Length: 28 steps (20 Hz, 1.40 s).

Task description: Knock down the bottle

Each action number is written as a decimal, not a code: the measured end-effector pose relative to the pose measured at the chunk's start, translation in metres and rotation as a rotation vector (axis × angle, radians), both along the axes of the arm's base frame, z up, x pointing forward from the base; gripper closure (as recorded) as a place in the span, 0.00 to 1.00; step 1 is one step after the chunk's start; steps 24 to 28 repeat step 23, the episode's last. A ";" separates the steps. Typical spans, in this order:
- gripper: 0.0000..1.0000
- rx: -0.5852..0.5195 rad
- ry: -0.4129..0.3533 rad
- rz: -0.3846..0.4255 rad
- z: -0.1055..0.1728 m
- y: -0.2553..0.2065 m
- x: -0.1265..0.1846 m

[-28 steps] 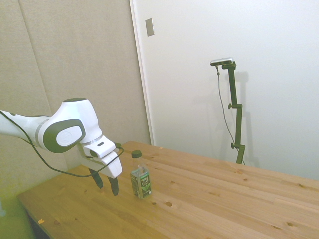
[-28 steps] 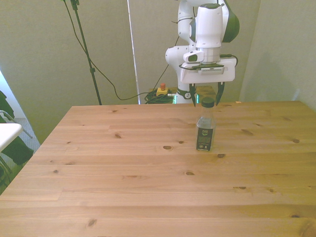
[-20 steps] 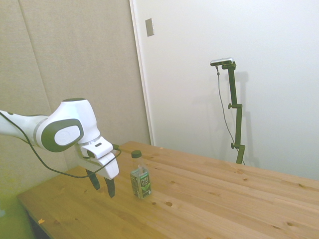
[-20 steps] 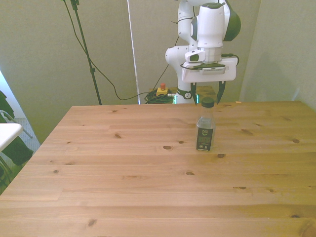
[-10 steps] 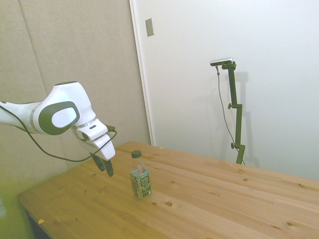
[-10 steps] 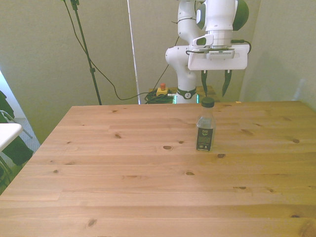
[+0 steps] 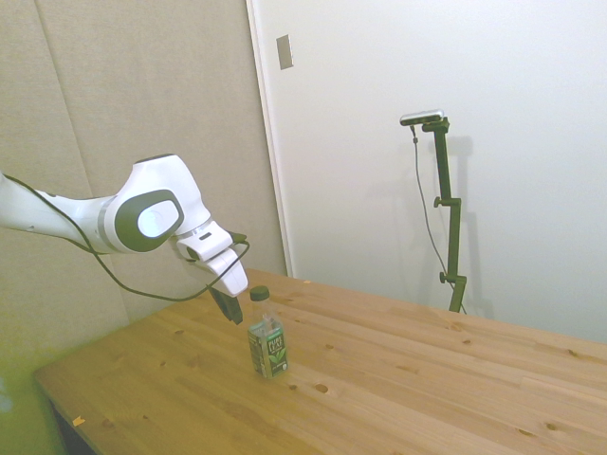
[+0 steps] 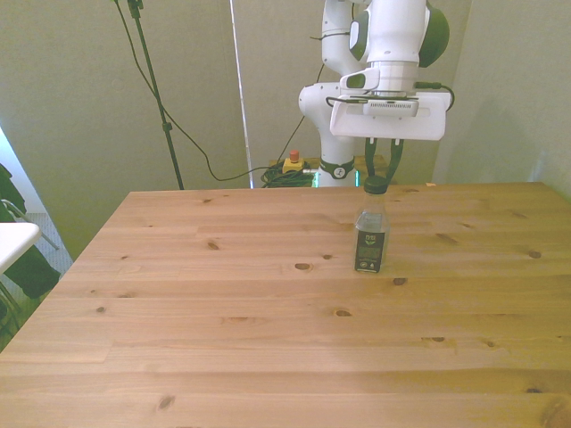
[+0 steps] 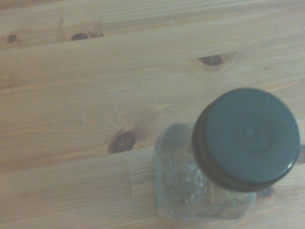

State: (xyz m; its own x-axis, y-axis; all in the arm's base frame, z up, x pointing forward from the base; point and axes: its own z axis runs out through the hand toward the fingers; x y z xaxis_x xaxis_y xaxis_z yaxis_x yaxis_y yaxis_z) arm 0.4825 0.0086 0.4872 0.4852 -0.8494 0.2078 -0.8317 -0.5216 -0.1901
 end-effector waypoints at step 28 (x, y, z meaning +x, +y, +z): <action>1.00 -0.024 -0.153 -0.148 -0.008 -0.064 0.138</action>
